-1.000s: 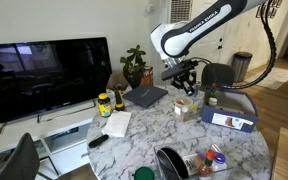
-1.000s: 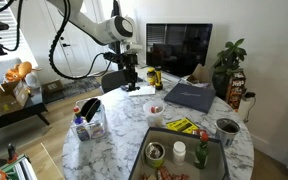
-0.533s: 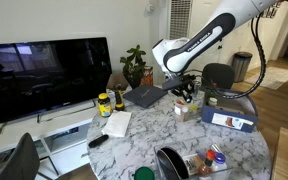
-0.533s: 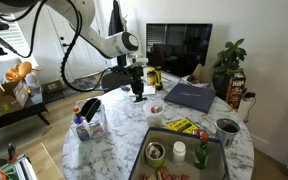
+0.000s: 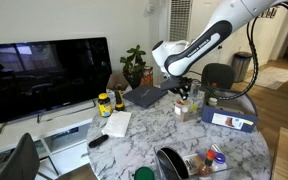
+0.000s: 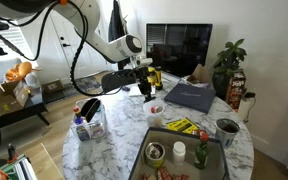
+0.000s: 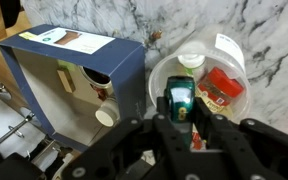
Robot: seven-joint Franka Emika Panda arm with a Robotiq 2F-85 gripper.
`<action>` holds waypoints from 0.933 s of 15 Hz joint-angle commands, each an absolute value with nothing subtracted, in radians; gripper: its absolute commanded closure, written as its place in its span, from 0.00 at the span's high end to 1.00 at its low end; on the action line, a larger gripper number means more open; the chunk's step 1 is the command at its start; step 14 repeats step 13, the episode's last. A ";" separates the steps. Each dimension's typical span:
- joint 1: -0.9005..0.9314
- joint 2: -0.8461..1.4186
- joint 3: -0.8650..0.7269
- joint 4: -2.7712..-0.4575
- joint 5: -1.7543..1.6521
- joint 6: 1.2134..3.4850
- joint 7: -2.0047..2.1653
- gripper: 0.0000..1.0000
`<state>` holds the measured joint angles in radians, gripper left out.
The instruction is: Pick up the toy car and place it in the clear storage cup
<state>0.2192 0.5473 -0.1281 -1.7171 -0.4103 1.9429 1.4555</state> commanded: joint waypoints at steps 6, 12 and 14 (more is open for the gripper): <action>0.207 0.554 -0.123 -1.712 -0.417 1.963 1.509 0.83; 0.256 0.320 -0.086 -1.942 -0.510 2.258 1.498 1.00; 0.230 0.431 -0.089 -1.809 -0.464 2.182 1.492 1.00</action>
